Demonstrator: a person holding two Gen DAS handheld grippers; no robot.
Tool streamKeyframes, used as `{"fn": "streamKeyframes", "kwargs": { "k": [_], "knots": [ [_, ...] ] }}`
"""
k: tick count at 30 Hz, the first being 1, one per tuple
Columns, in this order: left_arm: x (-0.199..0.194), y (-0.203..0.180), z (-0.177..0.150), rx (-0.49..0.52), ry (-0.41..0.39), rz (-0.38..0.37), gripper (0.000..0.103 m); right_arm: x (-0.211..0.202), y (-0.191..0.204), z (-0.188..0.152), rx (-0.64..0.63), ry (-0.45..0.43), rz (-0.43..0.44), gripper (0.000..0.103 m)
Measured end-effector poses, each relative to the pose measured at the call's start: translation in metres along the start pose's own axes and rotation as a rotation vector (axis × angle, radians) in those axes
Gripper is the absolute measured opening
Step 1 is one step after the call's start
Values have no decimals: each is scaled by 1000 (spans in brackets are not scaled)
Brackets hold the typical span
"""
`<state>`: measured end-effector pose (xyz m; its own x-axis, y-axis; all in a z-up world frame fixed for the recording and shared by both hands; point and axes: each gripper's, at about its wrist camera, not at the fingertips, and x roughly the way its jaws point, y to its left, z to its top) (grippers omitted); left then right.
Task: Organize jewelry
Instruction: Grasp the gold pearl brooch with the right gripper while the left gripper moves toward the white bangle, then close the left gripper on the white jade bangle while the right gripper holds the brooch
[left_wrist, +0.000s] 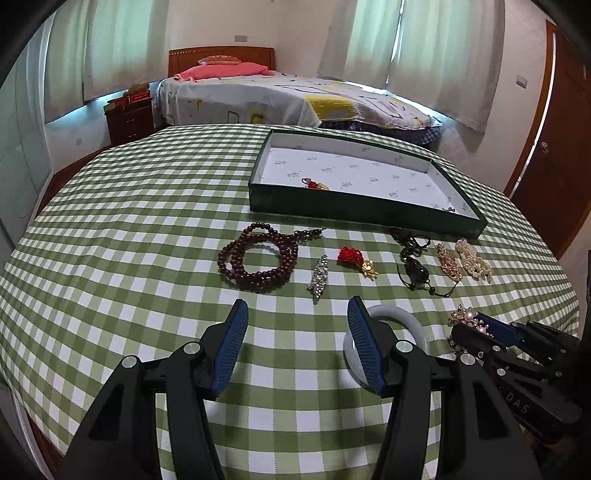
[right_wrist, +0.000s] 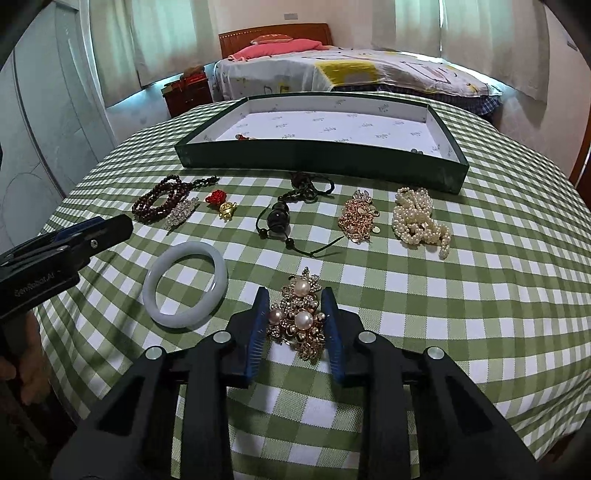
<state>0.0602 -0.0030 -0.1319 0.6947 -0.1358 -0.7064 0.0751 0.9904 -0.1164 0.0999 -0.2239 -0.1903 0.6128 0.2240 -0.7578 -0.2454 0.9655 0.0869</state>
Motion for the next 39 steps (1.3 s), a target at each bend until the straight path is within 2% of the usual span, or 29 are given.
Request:
{"fn": "streamKeyframes", "kwargs": {
  "k": [4, 14, 17, 25, 31, 37, 39],
  "knots": [
    [3, -3, -1, 2, 9, -8, 55, -8, -2, 2, -6, -26, -3, 16],
    [5, -17, -3, 45, 12, -46, 55, -17, -19, 3, 33, -42, -24, 16],
    [4, -24, -3, 68, 9, -60, 65, -21, -25, 3, 48, -50, -30, 16],
    [7, -57, -8, 156, 10, -115, 66, -29, -41, -1, 82, -65, -39, 16],
    [25, -68, -16, 164, 67, -92, 66, -31, -47, -4, 96, -75, -38, 16],
    [31, -74, -19, 178, 62, -61, 74, -29, -46, -5, 98, -68, -30, 16],
    [35, -73, -20, 177, 83, -53, 74, -28, -46, -5, 97, -67, -30, 16]
  ]
}}
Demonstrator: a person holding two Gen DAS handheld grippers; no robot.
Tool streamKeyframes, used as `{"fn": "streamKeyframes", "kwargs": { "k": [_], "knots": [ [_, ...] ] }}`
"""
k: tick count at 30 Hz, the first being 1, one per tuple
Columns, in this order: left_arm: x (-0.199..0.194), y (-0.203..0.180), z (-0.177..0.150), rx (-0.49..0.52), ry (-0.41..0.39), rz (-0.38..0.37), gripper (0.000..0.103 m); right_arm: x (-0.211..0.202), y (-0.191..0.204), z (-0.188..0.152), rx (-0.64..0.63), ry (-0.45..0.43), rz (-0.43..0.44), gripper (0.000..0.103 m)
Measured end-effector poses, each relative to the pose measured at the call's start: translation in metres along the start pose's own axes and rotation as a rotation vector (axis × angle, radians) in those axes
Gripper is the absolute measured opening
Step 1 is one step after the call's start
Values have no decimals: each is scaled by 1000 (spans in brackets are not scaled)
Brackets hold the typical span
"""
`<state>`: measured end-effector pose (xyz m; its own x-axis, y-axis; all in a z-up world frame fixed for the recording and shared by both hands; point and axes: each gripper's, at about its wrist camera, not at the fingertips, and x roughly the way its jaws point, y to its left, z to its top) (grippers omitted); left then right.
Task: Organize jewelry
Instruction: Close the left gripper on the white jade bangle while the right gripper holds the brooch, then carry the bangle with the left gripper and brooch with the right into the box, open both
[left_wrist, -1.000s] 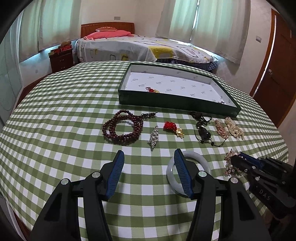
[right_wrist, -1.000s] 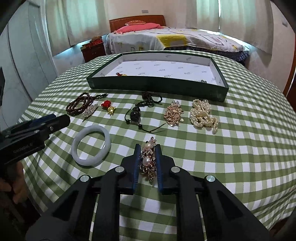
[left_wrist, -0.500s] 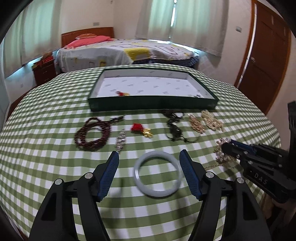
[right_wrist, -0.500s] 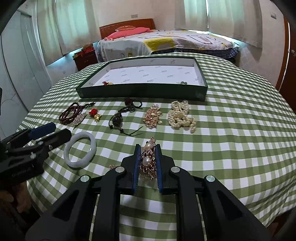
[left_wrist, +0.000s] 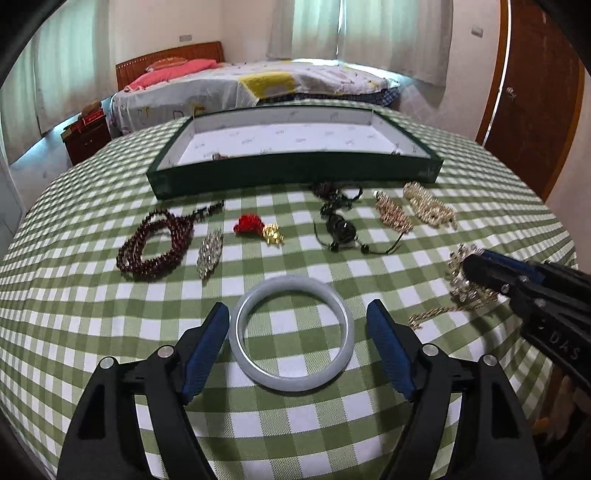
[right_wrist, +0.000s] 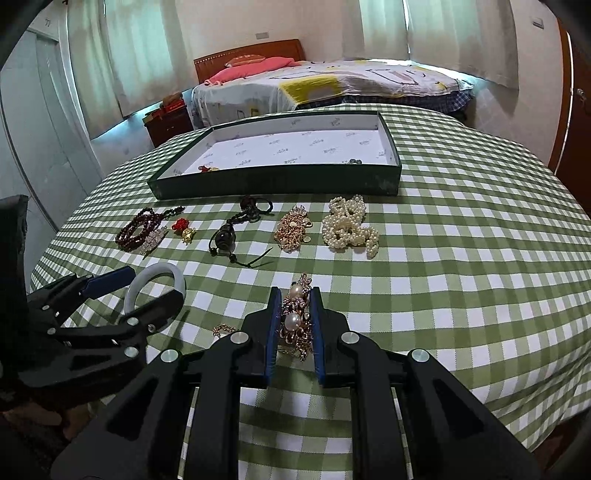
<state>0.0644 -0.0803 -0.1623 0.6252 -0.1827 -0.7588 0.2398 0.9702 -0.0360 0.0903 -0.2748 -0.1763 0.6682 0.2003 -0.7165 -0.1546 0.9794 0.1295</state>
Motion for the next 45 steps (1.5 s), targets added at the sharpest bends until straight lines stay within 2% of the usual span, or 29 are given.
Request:
{"fn": "streamKeyframes", "kwargs": {
  "k": [4, 6, 14, 30, 39, 45],
  "knots": [
    [0, 5, -1, -24, -3, -10, 74, 2, 1, 0, 0, 5, 0, 16],
    [-1, 7, -2, -28, -8, -10, 68, 2, 1, -1, 0, 7, 1, 16],
    [-5, 8, -3, -26, -16, -15, 68, 2, 4, -1, -7, -2, -3, 16],
    [-39, 8, 18, 8, -153, 7, 68, -13, 10, 16, -22, -52, 0, 16],
    [-43, 27, 55, -78, -183, -39, 68, -25, 16, 55, -38, -136, 6, 16],
    [-40, 30, 88, -81, -231, -46, 68, -28, 19, 94, -50, -208, 17, 16]
  ]
}}
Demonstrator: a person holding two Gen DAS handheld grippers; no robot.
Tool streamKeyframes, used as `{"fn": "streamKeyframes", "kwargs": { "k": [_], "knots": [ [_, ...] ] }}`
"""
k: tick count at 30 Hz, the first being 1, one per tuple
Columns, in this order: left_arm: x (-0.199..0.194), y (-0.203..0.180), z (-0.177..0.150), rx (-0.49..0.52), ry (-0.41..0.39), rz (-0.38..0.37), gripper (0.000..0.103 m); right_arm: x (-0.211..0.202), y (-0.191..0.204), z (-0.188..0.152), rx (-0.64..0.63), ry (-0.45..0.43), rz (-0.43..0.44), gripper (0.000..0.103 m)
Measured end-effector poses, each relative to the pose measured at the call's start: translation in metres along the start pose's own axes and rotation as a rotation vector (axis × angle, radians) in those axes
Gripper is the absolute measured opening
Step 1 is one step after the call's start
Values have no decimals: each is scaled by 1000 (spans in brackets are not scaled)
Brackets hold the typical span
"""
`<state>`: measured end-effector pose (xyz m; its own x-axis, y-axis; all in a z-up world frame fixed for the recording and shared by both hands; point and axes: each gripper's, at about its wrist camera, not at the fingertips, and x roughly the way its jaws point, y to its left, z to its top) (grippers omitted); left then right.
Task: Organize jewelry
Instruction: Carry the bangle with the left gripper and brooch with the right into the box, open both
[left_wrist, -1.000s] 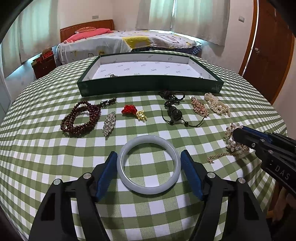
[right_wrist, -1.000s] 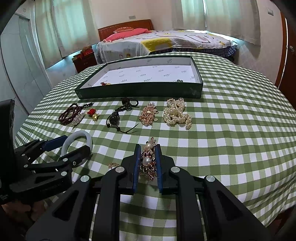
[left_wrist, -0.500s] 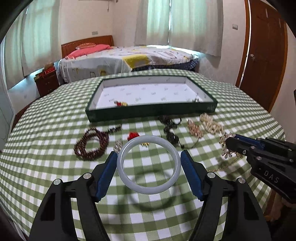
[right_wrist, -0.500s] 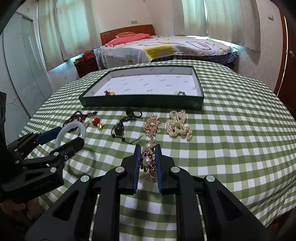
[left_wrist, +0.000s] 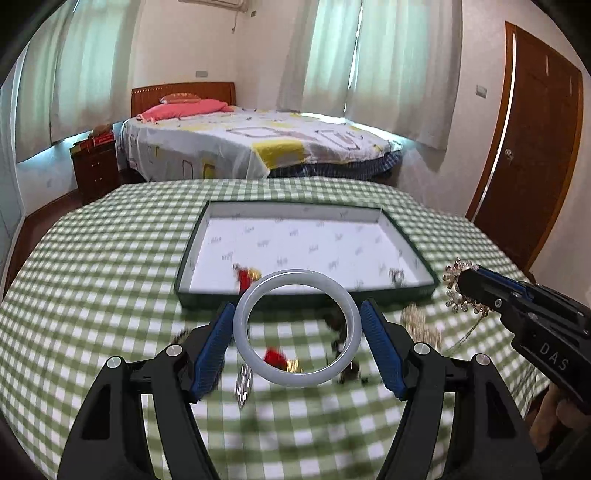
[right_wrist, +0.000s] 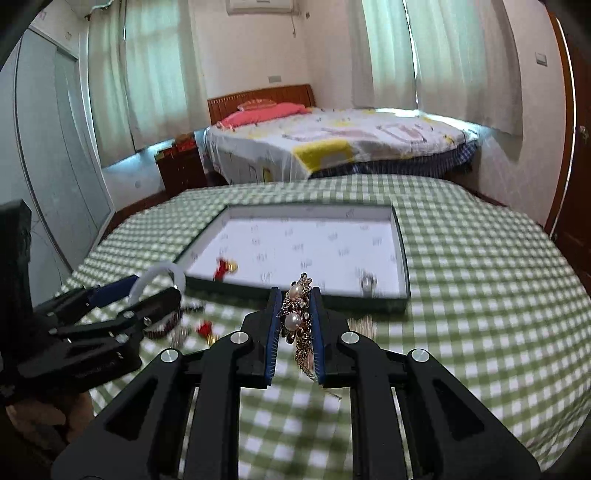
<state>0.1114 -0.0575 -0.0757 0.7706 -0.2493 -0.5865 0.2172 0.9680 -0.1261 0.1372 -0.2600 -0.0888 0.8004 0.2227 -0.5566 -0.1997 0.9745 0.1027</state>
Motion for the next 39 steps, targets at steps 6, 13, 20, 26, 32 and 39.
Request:
{"fn": "streamKeyframes", "kwargs": {
  "k": [6, 13, 20, 26, 32, 39],
  "knots": [
    [16, -6, 37, 29, -64, 3, 68, 17, 3, 43, -35, -63, 4, 16],
    [49, -4, 65, 41, -89, 17, 68, 47, -4, 73, -56, -100, -7, 16],
    [100, -1, 59, 19, 0, 20, 68, 103, -21, 62, -6, 0, 4, 16],
    [140, 0, 38, 32, 113, 33, 68, 147, -33, 35, 39, 129, 5, 16],
    [161, 4, 25, 24, 186, 41, 68, 169, -39, 19, 59, 205, 6, 16],
    [170, 6, 22, 15, 233, 10, 68, 178, -45, 7, 87, 242, 21, 18]
  ]
}}
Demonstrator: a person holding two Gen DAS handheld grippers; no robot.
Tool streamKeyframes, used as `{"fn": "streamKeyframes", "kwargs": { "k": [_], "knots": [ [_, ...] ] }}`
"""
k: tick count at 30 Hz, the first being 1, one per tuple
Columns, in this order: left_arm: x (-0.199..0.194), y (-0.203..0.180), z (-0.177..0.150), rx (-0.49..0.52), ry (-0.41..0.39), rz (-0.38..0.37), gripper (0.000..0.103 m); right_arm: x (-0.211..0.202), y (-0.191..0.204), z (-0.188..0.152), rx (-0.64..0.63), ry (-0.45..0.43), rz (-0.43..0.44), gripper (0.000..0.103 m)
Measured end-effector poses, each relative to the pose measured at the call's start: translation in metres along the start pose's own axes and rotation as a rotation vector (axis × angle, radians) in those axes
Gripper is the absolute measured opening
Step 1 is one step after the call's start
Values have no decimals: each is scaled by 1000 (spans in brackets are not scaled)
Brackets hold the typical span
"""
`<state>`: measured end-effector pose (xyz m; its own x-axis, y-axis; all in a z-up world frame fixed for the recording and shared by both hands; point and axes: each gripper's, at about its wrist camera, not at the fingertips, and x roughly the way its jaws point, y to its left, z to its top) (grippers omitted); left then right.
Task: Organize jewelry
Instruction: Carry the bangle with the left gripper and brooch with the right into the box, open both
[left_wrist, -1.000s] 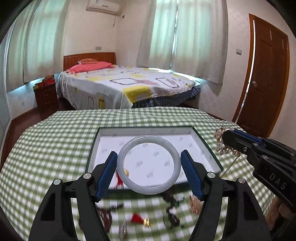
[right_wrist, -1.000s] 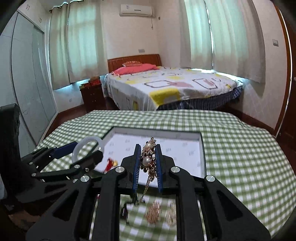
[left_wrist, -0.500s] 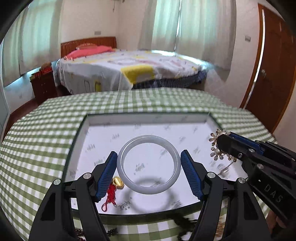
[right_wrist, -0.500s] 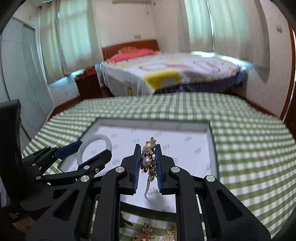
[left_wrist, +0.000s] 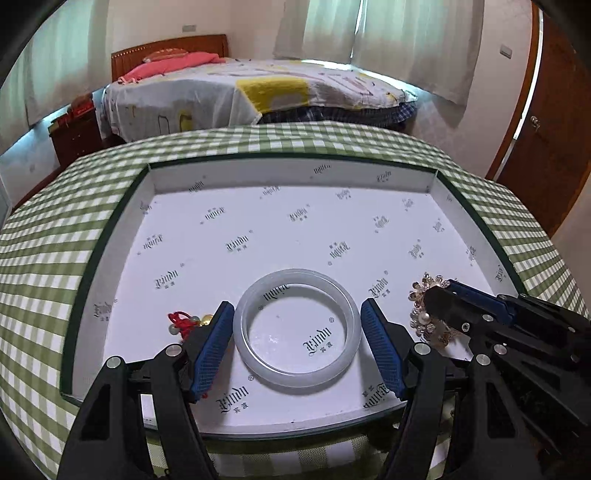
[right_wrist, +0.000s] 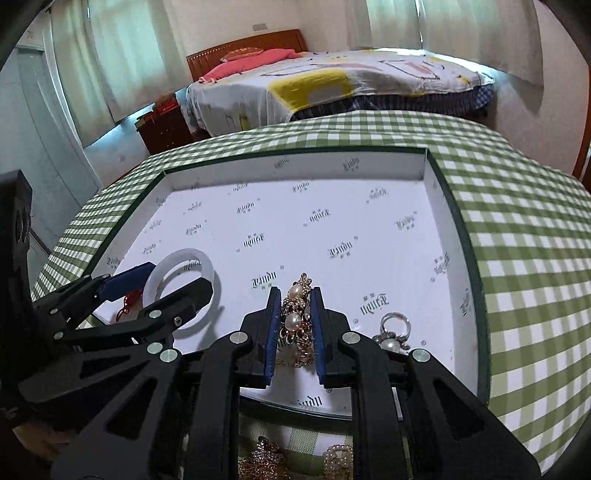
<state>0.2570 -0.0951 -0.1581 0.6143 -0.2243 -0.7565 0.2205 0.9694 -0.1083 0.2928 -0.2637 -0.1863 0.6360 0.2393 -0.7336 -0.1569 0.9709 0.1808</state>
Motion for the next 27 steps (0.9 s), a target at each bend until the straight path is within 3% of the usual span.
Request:
{"fn": "streamKeyframes", "kwargs": {
  "k": [5, 14, 17, 27],
  "knots": [
    [1, 2, -1, -12, -2, -15, 69, -6, -6, 1, 19, -20, 5, 30],
    [-9, -3, 2, 2, -31, -18, 70, -33, 0, 5, 19, -82, -1, 36],
    [-25, -2, 4, -1, -71, -26, 74, -46, 2, 3, 16, -101, -4, 37],
    [-79, 2, -13, -7, -177, -12, 75, -84, 8, -19, 14, -135, -20, 37]
  ]
}}
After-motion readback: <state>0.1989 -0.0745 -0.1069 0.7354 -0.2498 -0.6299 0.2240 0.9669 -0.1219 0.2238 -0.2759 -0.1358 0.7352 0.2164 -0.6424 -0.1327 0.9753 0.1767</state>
